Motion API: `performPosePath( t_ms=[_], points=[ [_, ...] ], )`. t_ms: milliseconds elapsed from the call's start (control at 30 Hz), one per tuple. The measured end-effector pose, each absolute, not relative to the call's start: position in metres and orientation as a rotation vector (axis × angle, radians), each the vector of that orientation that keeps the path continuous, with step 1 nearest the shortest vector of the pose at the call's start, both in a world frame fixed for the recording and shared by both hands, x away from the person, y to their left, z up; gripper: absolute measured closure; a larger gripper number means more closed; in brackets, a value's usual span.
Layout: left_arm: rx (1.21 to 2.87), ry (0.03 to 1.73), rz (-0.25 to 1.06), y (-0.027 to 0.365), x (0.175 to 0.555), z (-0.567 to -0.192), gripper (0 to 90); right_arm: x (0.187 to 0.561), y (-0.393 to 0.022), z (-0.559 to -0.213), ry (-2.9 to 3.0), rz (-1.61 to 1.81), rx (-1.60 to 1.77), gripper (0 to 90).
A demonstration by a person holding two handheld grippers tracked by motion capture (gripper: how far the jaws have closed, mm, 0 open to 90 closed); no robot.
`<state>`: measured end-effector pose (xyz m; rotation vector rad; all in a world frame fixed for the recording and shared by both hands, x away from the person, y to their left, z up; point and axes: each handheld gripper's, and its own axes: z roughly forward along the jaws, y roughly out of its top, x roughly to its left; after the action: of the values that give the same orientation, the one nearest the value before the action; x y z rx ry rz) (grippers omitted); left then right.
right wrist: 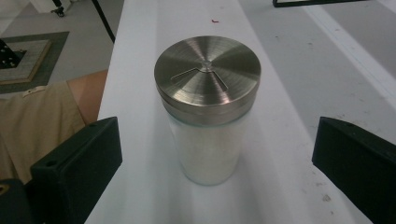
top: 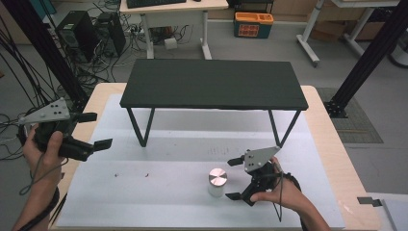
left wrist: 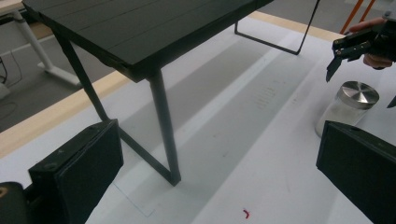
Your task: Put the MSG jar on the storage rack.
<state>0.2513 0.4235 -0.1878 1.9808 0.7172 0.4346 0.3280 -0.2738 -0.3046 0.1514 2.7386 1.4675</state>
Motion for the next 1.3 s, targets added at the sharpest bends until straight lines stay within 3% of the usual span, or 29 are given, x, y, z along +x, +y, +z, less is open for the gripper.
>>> performPosePath(
  t_ms=[667, 700, 733, 767, 800, 867, 1300],
  points=[
    [1.990, 0.731, 0.432, 0.424, 0.251, -0.193, 0.8, 0.335, -0.251, -0.323, 2.762, 1.493, 0.104, 2.9],
    [1.989, 0.733, 0.432, 0.425, 0.251, -0.193, 0.8, 0.335, -0.250, -0.323, 2.759, 1.492, 0.105, 4.6],
    [1.989, 0.734, 0.432, 0.425, 0.251, -0.192, 0.8, 0.334, -0.250, -0.322, 2.754, 1.484, 0.109, 16.9],
    [1.987, 0.737, 0.435, 0.425, 0.250, -0.192, 1.2, 0.336, -0.251, -0.323, 2.748, 1.494, 0.080, 22.6],
    [1.985, 0.735, 0.436, 0.425, 0.249, -0.193, 1.2, 0.336, -0.251, -0.323, 2.748, 1.494, 0.080, 22.6],
    [1.987, 0.742, 0.445, 0.424, 0.248, -0.192, 1.1, 0.334, -0.252, -0.321, 2.732, 1.486, 0.047, 39.5],
    [1.984, 0.739, 0.445, 0.424, 0.246, -0.194, 1.2, 0.327, -0.248, -0.305, 2.723, 1.435, 0.017, 43.0]
  ],
)
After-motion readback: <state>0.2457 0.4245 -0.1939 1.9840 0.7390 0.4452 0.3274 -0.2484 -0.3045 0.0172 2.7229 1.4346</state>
